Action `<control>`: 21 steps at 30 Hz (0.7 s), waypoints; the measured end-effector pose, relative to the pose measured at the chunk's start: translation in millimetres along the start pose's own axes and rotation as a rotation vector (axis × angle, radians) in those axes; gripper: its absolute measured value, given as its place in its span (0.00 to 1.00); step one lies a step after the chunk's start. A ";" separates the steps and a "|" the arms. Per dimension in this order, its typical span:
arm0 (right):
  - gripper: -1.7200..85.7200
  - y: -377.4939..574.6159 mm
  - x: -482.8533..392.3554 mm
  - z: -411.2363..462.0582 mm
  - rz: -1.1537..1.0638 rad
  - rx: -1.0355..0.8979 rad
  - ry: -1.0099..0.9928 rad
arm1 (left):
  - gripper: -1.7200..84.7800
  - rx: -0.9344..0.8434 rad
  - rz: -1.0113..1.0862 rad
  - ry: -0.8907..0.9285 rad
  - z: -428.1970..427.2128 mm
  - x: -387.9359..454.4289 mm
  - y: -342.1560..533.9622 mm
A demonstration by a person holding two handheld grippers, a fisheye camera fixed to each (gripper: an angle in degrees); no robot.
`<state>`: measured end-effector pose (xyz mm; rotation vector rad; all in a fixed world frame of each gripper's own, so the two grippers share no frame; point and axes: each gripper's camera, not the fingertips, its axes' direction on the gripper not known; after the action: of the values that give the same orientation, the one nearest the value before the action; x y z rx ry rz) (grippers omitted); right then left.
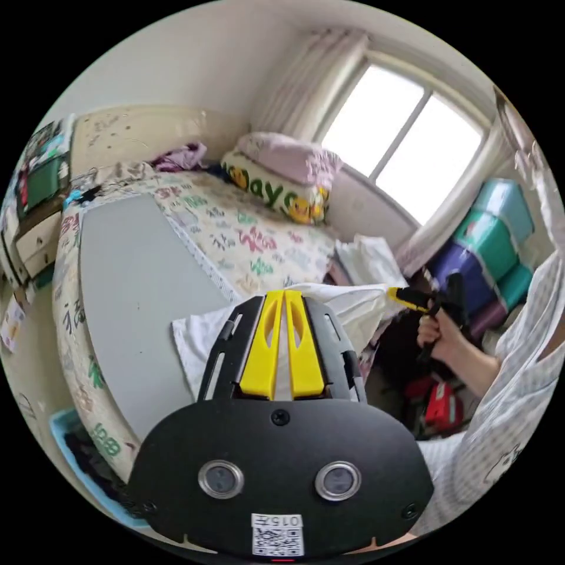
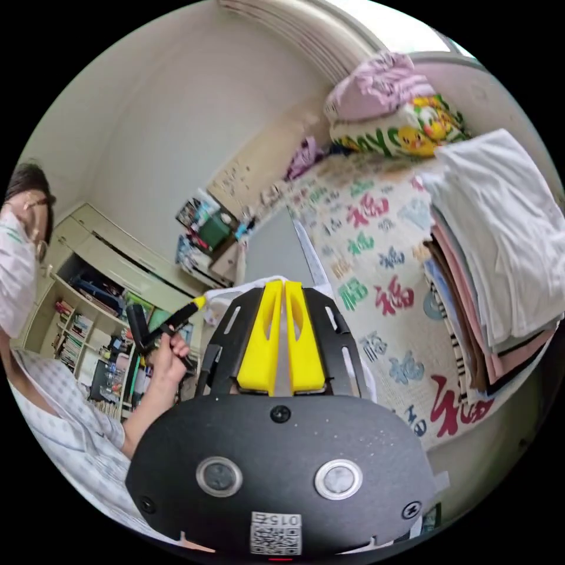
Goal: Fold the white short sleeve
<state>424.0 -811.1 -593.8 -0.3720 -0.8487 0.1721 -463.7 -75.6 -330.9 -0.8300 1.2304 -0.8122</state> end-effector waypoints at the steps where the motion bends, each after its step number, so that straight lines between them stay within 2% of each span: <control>1: 0.02 -4.6 -8.2 -14.6 -0.014 0.050 -0.021 | 0.01 0.139 -0.066 0.042 -39.3 6.0 10.5; 2: 0.02 -11.2 -22.3 -42.5 -0.034 0.140 -0.071 | 0.01 0.213 -0.091 0.062 -59.2 10.1 16.3; 4: 0.02 -17.9 -39.0 -83.0 -0.039 0.248 -0.184 | 0.01 0.484 -0.155 0.103 -135.9 31.3 41.1; 6: 0.02 -23.2 -61.8 -135.4 -0.076 0.382 -0.284 | 0.01 0.610 -0.161 0.107 -187.7 48.4 54.8; 12: 0.02 -43.0 -121.8 -250.6 -0.298 0.674 -0.393 | 0.01 0.830 0.033 0.075 -343.6 102.0 73.8; 15: 0.02 -50.1 -145.8 -299.2 -0.415 0.817 -0.354 | 0.01 0.946 0.134 0.036 -404.9 120.5 84.9; 18: 0.02 -57.4 -154.3 -334.0 -0.480 0.962 -0.280 | 0.01 1.140 0.162 -0.116 -451.9 130.8 106.8; 21: 0.02 -80.4 -157.8 -339.4 -0.587 0.938 -0.306 | 0.01 1.163 0.194 -0.189 -469.8 127.0 112.5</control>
<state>578.6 -1017.1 -877.2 0.7974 -1.0442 0.0634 -899.3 -178.7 -552.5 0.1630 0.4835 -1.0647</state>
